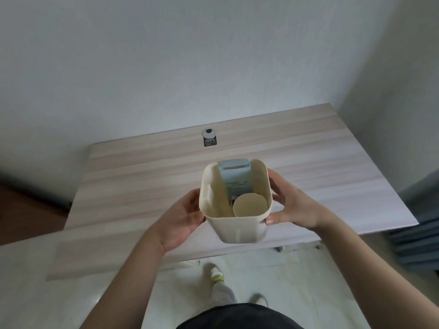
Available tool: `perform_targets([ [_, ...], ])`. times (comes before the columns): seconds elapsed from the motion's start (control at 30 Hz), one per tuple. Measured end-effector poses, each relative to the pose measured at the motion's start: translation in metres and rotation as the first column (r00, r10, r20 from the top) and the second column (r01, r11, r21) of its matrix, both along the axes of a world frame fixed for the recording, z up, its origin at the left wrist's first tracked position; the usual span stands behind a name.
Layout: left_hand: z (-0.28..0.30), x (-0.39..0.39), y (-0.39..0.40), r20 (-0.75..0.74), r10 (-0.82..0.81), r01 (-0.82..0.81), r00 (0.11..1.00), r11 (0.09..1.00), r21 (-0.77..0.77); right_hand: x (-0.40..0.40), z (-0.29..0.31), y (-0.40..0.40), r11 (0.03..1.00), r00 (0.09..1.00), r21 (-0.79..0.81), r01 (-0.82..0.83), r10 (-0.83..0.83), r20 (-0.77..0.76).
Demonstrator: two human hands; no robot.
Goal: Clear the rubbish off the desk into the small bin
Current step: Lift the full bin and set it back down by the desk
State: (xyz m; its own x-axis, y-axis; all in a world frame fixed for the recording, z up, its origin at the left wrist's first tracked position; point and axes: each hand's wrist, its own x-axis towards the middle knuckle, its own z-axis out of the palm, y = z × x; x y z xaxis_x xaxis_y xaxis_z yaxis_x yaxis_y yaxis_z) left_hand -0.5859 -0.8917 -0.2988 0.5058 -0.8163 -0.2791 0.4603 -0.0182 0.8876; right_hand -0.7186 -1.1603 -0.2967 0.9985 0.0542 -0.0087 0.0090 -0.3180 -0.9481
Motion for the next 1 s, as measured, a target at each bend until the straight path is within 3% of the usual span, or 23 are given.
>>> perform_targets([
  [0.13,0.011,-0.016,0.024,0.251,-0.09,0.03,0.964,0.972,0.234,0.0,-0.002,0.014,0.997,0.998,0.042,-0.064,0.065,-0.007],
  [0.23,0.01,-0.024,0.039,0.47,-0.051,-0.13,0.881,0.93,0.345,0.006,0.002,0.03,0.993,0.995,0.064,-0.096,0.096,0.002],
  [0.3,0.01,-0.028,0.049,0.534,0.059,-0.274,0.843,0.902,0.333,0.013,0.007,0.043,0.989,0.993,0.087,-0.116,0.115,0.009],
  [0.43,0.007,-0.035,0.077,0.601,0.231,-0.472,0.765,0.836,0.281,0.028,0.016,0.071,0.976,0.986,0.139,-0.166,0.164,0.028],
  [0.7,0.008,-0.054,0.166,0.624,0.423,-0.681,0.657,0.688,0.25,0.064,0.021,0.157,0.95,0.964,0.164,-0.266,0.265,0.028],
  [1.0,0.003,-0.071,0.324,0.624,0.547,-0.802,0.558,0.55,0.235,0.094,0.01,0.32,0.919,0.933,0.17,-0.356,0.359,0.015],
])
